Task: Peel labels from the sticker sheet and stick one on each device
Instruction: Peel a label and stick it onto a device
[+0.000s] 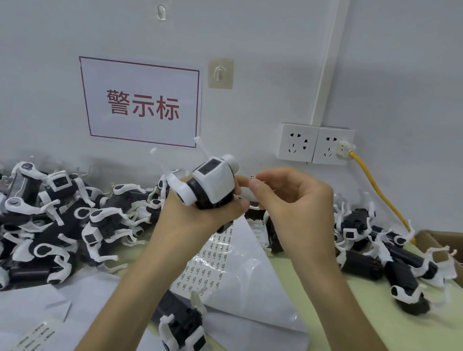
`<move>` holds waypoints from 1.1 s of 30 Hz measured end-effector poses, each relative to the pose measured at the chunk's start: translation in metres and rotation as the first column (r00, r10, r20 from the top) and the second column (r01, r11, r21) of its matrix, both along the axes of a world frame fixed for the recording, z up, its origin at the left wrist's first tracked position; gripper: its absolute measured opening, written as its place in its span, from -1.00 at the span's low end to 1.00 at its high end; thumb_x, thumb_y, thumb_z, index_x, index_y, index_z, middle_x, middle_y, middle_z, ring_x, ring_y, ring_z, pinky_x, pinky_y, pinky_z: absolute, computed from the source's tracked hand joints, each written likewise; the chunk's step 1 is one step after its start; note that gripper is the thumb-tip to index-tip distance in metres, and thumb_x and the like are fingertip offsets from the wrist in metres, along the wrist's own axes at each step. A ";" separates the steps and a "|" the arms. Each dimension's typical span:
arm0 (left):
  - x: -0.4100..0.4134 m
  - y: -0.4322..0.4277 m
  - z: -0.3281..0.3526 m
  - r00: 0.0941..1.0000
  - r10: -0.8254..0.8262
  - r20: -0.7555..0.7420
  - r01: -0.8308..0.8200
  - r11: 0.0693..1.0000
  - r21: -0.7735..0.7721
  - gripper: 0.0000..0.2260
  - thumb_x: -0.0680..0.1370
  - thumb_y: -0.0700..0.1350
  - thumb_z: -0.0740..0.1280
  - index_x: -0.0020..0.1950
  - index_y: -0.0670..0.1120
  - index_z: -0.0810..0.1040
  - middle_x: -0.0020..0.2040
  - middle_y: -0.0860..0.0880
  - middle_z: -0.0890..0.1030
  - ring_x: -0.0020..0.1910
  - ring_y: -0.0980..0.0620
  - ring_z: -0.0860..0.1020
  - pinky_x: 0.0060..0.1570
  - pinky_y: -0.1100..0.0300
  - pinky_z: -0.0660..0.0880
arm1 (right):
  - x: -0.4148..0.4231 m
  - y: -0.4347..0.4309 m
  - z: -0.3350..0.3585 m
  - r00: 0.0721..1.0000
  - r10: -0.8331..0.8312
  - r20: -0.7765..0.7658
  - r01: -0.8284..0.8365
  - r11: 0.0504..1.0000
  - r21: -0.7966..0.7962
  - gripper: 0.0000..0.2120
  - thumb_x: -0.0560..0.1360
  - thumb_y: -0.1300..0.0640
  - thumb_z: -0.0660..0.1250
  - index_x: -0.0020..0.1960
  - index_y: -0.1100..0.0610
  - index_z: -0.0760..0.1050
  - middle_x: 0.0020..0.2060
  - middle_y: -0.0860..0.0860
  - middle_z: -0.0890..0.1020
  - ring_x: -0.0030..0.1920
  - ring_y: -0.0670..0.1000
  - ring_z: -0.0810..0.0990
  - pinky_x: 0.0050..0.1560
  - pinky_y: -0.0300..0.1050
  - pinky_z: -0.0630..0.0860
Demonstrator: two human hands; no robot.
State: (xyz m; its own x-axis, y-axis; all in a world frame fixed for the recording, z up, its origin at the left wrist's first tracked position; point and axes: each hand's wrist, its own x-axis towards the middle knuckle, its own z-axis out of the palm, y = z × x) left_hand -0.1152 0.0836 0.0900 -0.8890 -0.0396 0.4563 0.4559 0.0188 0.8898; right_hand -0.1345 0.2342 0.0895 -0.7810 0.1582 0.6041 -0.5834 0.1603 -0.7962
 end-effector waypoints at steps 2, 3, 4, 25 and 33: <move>0.001 0.004 0.000 1.000 -0.001 0.019 0.000 1.000 0.009 -0.83 0.46 -0.32 0.53 -0.15 -0.11 0.59 0.01 -0.29 0.67 -0.09 -0.33 0.62 -0.05 -0.17 0.64 | -0.001 0.000 -0.003 0.995 -0.076 -0.061 0.077 0.997 0.017 -0.89 0.46 0.17 0.54 -0.18 0.00 0.67 -0.33 -0.09 0.71 -0.33 -0.09 0.66 -0.28 -0.25 0.54; 0.001 0.006 -0.001 1.000 -0.003 0.022 0.002 0.999 0.037 -0.82 0.47 -0.34 0.51 -0.17 -0.10 0.59 0.00 -0.28 0.67 -0.12 -0.26 0.63 -0.08 -0.06 0.63 | -0.001 -0.001 -0.004 0.990 -0.100 -0.103 0.103 0.994 0.025 -0.90 0.46 0.18 0.53 -0.18 0.01 0.67 -0.34 -0.08 0.69 -0.36 -0.09 0.64 -0.31 -0.28 0.50; 0.002 0.008 -0.002 0.999 -0.014 0.040 0.011 0.996 0.086 -0.81 0.47 -0.33 0.51 -0.20 -0.08 0.59 -0.01 -0.24 0.69 -0.10 -0.19 0.64 -0.09 0.00 0.60 | 0.000 -0.002 -0.004 0.982 -0.109 -0.156 0.114 0.993 0.028 -0.90 0.46 0.20 0.53 -0.17 0.04 0.66 -0.34 -0.07 0.69 -0.37 -0.07 0.63 -0.32 -0.28 0.49; -0.009 -0.004 -0.001 0.864 -0.474 0.169 0.204 0.637 0.743 -0.39 0.58 0.24 0.28 0.49 -0.13 0.45 0.28 -0.12 0.62 0.22 -0.10 0.62 0.28 0.01 0.48 | -0.004 -0.005 -0.015 0.978 0.149 -0.146 -0.116 0.970 0.213 -0.10 0.29 -0.05 0.63 0.49 -0.22 0.22 0.14 -0.19 0.66 0.26 -0.15 0.58 0.24 -0.23 0.47; -0.008 -0.009 -0.006 0.786 -0.408 0.464 -0.080 0.677 0.731 -0.22 0.36 0.13 0.55 0.47 -0.17 0.40 0.28 -0.17 0.57 0.22 -0.09 0.60 0.12 -0.02 0.54 | -0.001 0.006 -0.003 0.958 -0.097 -0.272 0.096 0.995 -0.017 -0.15 0.28 -0.10 0.62 0.45 -0.12 0.28 0.06 -0.15 0.69 0.14 -0.12 0.64 0.08 -0.33 0.51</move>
